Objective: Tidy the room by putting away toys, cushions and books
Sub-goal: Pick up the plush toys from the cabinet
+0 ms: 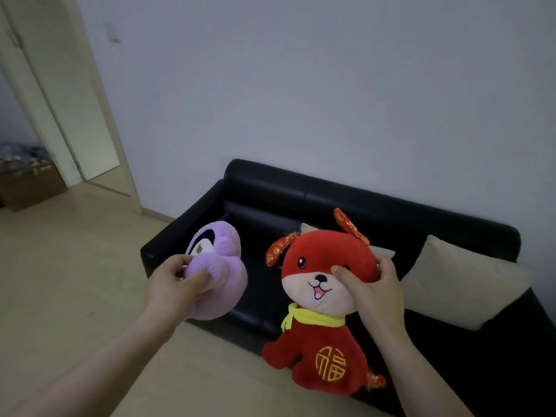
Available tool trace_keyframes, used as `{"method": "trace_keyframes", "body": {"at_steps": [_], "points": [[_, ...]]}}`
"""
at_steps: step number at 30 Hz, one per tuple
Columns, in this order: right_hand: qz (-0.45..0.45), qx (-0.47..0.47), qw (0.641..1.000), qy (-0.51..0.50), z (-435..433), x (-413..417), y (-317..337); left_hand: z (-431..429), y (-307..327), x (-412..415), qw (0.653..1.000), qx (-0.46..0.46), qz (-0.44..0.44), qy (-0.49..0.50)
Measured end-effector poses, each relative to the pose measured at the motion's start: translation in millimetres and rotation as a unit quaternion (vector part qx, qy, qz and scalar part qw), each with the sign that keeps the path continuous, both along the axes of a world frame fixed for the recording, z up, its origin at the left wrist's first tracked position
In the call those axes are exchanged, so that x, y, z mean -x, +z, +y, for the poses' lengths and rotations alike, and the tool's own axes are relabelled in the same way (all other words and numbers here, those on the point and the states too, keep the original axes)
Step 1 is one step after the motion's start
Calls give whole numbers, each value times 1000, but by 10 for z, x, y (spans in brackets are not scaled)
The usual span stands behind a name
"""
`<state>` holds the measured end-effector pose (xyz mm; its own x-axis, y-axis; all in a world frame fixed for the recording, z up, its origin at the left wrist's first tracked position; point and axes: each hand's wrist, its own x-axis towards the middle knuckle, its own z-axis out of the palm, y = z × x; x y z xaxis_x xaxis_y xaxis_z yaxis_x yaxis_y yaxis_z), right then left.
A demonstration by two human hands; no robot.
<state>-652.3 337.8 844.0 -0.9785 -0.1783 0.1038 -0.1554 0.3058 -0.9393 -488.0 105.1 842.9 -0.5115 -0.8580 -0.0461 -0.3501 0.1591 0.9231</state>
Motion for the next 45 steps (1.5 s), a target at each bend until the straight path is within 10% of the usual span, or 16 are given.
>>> {"method": "trace_keyframes", "body": {"at_steps": [45], "points": [[-128,-155,978,-52,-4122,3828,-1860,-4128,-1664,4100,982,48,-140,-115]]}}
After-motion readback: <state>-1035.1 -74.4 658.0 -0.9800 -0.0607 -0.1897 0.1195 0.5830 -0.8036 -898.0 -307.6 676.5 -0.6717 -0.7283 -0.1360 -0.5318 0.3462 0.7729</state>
